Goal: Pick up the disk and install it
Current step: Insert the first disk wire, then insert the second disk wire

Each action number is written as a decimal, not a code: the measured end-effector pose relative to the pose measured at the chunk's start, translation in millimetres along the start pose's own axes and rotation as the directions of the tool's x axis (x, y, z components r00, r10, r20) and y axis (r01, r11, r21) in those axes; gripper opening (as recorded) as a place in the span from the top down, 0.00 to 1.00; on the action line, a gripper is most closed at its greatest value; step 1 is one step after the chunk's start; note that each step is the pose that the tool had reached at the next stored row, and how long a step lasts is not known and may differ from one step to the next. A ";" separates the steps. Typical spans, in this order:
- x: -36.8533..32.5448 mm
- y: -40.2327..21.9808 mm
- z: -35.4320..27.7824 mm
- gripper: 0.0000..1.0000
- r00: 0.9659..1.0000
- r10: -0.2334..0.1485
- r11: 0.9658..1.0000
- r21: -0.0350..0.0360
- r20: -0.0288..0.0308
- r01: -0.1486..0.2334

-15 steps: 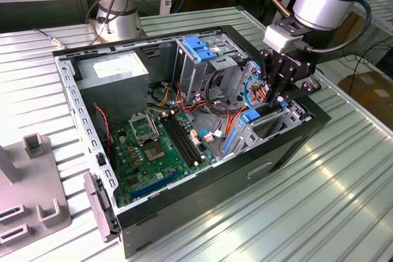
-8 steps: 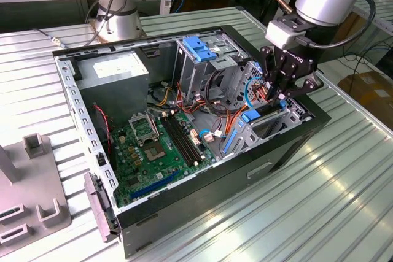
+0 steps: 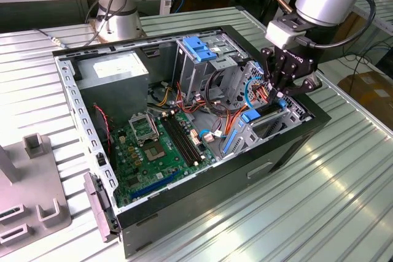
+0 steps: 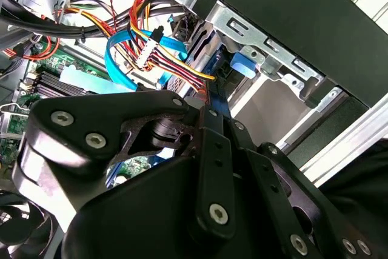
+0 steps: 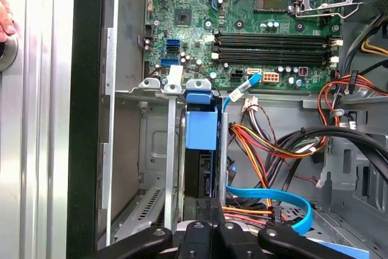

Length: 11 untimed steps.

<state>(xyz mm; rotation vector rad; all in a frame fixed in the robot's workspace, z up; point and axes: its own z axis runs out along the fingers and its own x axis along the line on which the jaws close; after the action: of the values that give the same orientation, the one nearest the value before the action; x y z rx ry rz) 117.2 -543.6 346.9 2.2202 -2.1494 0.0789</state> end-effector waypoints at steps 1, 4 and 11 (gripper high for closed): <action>0.0 0.0 0.0 0.89 1.000 0.000 1.000 0.000 0.000 0.000; 0.1 0.0 0.0 0.89 1.000 0.000 1.000 0.000 0.000 0.000; 0.2 0.0 0.0 0.89 1.000 0.000 1.000 0.000 0.000 0.000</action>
<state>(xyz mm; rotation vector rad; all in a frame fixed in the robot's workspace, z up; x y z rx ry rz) 117.2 -543.8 346.9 2.2203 -2.1494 0.0789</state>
